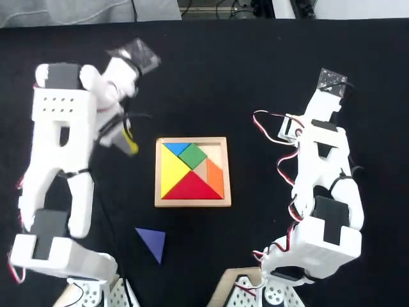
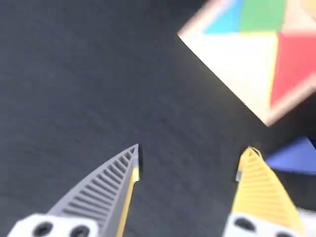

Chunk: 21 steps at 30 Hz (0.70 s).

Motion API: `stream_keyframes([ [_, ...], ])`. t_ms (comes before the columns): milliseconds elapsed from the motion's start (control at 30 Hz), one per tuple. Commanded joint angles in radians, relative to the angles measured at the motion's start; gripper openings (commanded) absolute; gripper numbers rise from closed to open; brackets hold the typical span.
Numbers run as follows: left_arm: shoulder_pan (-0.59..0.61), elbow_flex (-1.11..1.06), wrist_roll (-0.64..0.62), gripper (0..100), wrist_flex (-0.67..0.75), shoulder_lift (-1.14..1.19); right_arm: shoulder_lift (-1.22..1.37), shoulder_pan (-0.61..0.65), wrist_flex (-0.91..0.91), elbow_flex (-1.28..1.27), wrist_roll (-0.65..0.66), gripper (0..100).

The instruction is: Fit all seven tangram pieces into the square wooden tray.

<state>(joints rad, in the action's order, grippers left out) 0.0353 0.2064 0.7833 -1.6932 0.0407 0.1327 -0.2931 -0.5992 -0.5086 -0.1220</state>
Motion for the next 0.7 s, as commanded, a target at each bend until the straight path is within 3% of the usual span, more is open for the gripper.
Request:
stream_keyframes([
  [0, -0.033, -0.349, 0.017, 31, 0.078, -0.11, -0.036, 0.02, 0.017, 0.012, 0.014, 1.1],
  [133, -0.087, -0.659, 0.017, 31, 0.218, -0.276, -0.036, 0.02, 0.015, 0.01, 0.014, 1.1],
  [333, -0.145, -1.072, 0.023, 31, 0.407, -0.715, -0.036, 0.02, 0.015, 0.01, 0.014, 1.1],
  [500, -0.231, -1.305, 0.276, 31, 0.505, -1.04, -0.036, 0.054, 0.017, 0.012, 0.034, 1.1],
  [567, -0.292, -1.325, 0.196, 31, 0.509, -1.105, -0.036, 0.055, 0.017, 0.01, 0.066, 1.1],
  [667, -0.314, -1.313, -0.021, 31, 0.502, -1.122, -0.03, 0.055, 0.017, 0.012, 0.072, 1.1],
])
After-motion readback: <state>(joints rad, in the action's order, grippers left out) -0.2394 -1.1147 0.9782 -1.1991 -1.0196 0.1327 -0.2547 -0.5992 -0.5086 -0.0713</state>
